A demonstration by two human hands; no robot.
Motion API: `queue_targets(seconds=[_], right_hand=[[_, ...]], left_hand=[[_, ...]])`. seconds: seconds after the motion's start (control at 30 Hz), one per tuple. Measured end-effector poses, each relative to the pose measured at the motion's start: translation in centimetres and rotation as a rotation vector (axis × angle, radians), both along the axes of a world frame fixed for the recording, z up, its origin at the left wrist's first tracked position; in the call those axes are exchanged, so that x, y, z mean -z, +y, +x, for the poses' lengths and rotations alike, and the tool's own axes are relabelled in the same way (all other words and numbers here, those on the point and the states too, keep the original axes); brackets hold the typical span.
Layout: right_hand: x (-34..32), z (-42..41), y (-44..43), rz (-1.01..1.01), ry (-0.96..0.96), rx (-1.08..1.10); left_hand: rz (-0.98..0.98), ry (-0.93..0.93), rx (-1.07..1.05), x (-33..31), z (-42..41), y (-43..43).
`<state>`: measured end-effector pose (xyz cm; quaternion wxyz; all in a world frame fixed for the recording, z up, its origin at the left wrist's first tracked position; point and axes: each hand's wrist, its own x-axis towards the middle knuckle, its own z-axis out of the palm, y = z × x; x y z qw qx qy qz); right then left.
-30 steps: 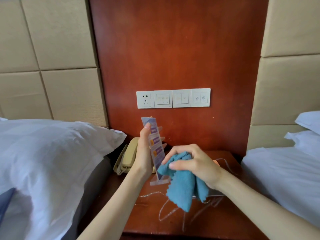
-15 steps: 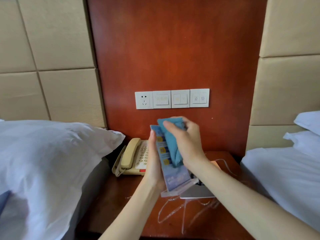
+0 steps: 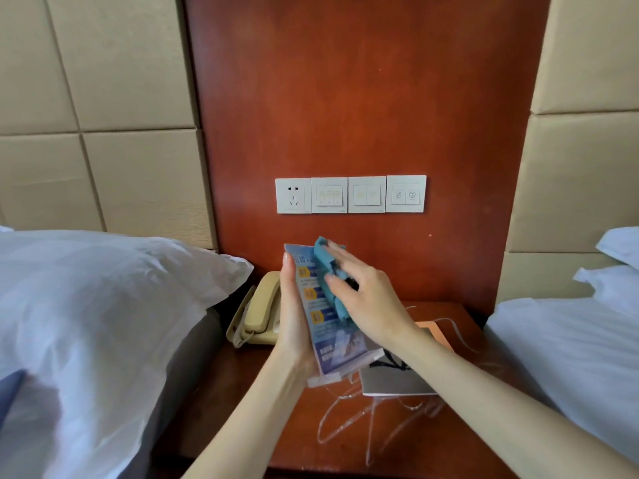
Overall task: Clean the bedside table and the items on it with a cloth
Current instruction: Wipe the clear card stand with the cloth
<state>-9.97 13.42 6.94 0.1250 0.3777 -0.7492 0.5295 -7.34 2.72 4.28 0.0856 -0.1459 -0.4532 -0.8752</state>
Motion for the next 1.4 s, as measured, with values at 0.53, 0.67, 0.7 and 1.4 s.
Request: queue_targets(seconds=[0.53,0.67,0.7,1.4], right_hand=[[1.1,0.8,2.5,0.15,0.006,-0.149],[0.9,0.8,2.5,0.189,0.031,-0.105],[1.1,1.3,2.2,0.19,0.044,-0.127],[4.0,-1.5,-4.2,-0.177,-0.343,-0.036]], left_hand=[[-0.032,-0.085,-0.139,-0.8,-0.3,-2.9],[-0.084,-0.099,-0.172,-1.2,-0.4,-2.9],[-0.091,-0.103,-0.193,-1.3,-0.3,-2.9],[-0.352,-0.137,-0.506,-5.8,6.2,-9.7]])
